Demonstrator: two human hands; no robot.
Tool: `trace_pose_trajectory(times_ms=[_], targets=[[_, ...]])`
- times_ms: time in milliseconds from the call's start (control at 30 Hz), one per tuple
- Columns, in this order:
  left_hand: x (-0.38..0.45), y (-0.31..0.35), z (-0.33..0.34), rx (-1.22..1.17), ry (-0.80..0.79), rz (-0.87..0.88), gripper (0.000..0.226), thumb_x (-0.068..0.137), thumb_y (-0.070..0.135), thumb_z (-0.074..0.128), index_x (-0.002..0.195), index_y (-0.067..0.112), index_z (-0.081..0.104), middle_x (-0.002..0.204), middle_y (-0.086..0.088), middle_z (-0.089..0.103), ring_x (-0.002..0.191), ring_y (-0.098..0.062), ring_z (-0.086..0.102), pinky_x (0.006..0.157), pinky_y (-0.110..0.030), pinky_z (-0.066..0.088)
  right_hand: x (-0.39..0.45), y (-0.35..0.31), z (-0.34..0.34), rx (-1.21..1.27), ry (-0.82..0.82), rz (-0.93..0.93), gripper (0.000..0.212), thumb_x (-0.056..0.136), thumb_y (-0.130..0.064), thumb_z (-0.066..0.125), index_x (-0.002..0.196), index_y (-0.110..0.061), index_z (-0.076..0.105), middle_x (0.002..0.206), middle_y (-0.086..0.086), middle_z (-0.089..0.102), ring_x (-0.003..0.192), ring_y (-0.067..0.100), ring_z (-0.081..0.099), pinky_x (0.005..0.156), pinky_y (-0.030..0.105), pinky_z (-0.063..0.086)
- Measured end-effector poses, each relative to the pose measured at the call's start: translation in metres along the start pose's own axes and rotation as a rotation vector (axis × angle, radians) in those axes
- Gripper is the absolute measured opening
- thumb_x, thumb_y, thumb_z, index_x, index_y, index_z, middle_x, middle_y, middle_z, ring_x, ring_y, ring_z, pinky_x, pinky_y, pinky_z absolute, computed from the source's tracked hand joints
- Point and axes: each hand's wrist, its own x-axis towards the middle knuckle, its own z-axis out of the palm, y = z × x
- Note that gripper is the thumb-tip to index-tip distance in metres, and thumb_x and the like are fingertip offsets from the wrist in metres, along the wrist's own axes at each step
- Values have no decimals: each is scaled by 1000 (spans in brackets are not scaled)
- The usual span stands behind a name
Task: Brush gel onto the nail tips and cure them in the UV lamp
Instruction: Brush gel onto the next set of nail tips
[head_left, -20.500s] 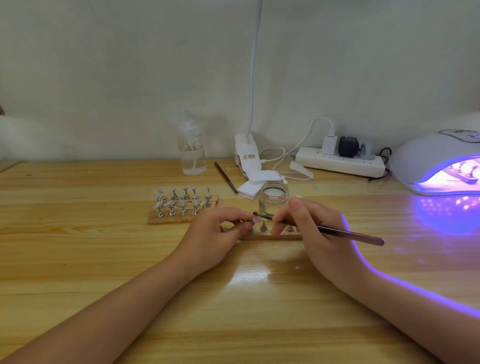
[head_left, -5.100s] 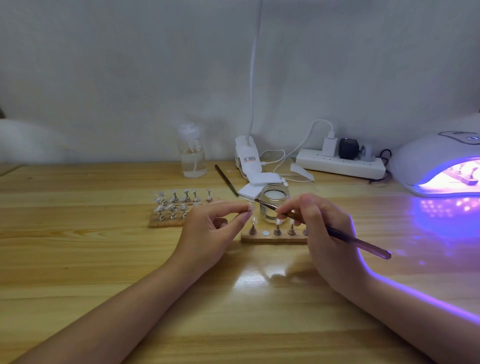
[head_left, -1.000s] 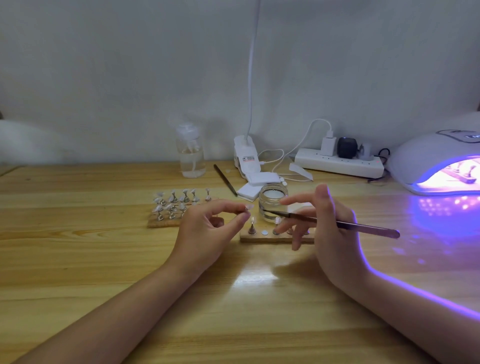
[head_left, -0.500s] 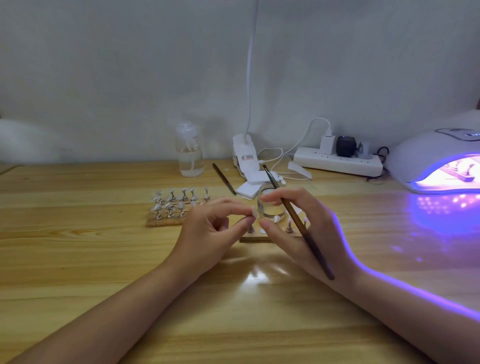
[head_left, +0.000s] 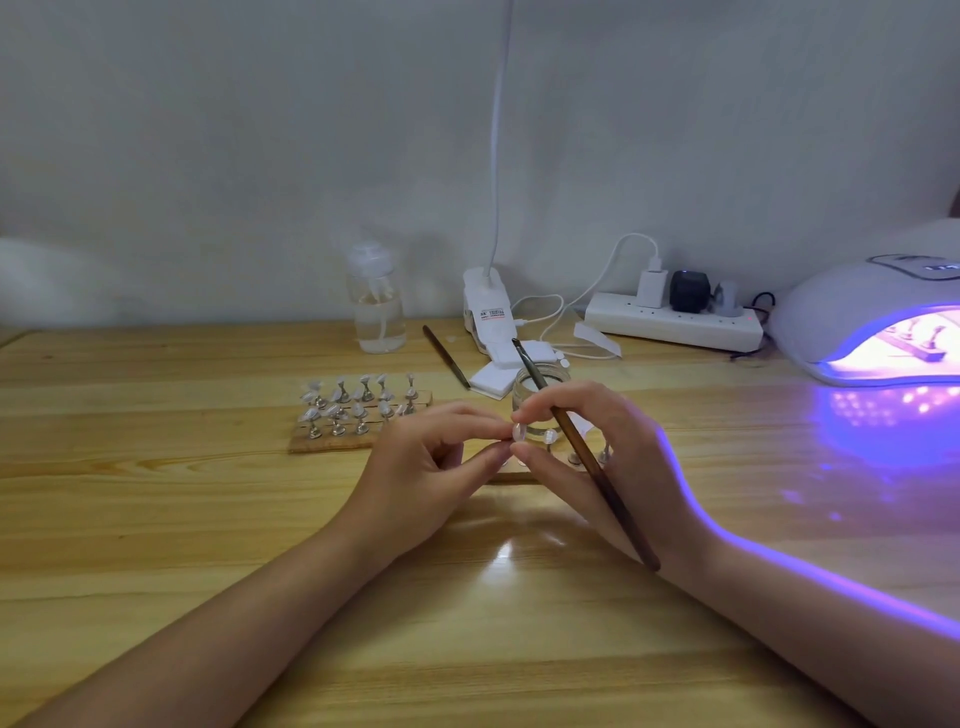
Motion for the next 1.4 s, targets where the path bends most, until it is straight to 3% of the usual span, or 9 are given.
trace_pose_trajectory(times_ms=[167,300,400,500,633,867,1067,1233,1400], targets=[[0,-3,-1,35,80,-67,17,74,26,67,91,25,69,82,8,66,45,-6,36,47,-12,30,0,2,0,-34,43,30,24,76,-26,72,95,-17,63,92,-13,64,89,3,61,82,41,50],[2,-5,0,203,105,-66,31,71,10,75,100,18,66,91,8,61,68,1,48,65,-4,33,0,6,0,-59,38,105,22,74,-13,76,94,-15,65,90,-12,66,88,8,63,83,39,48],[2,-7,0,225,46,-145,45,69,17,78,106,30,57,98,12,58,86,8,50,72,0,31,0,8,0,-105,0,122,23,74,-11,76,93,-16,65,87,-11,66,86,10,63,84,40,47],[2,-11,0,201,-43,-241,54,69,24,77,109,41,46,100,17,59,98,8,52,80,-1,34,0,9,1,-158,-18,119,24,72,-13,78,93,-17,66,86,-14,66,84,7,61,84,32,45],[1,-13,1,205,-92,-260,56,70,22,76,110,43,43,93,15,63,94,8,55,83,-3,34,0,11,1,-200,-37,121,24,72,-13,78,92,-17,66,86,-13,66,83,7,60,83,28,40],[1,-16,1,204,-89,-247,46,74,15,74,111,32,52,89,11,66,91,4,58,83,-6,36,1,13,2,-216,-56,127,24,71,-14,79,92,-18,67,85,-12,67,84,13,61,81,23,40],[2,-16,1,182,-92,-235,46,73,12,74,108,33,52,86,10,65,88,4,59,82,-6,38,0,14,3,-229,-42,100,24,69,-17,80,90,-18,68,84,-10,68,81,11,61,80,30,42],[2,-16,1,190,-88,-241,46,74,12,73,107,34,51,87,11,64,88,4,59,82,-7,39,1,13,-3,-317,-32,52,27,67,-33,72,88,-17,68,83,-9,68,81,6,57,78,28,38],[1,-15,1,189,-81,-253,46,75,11,73,109,32,51,88,8,65,87,2,60,83,-11,42,2,15,-8,-321,-51,86,24,69,-30,73,87,-15,67,77,-10,66,75,13,62,78,30,38]])
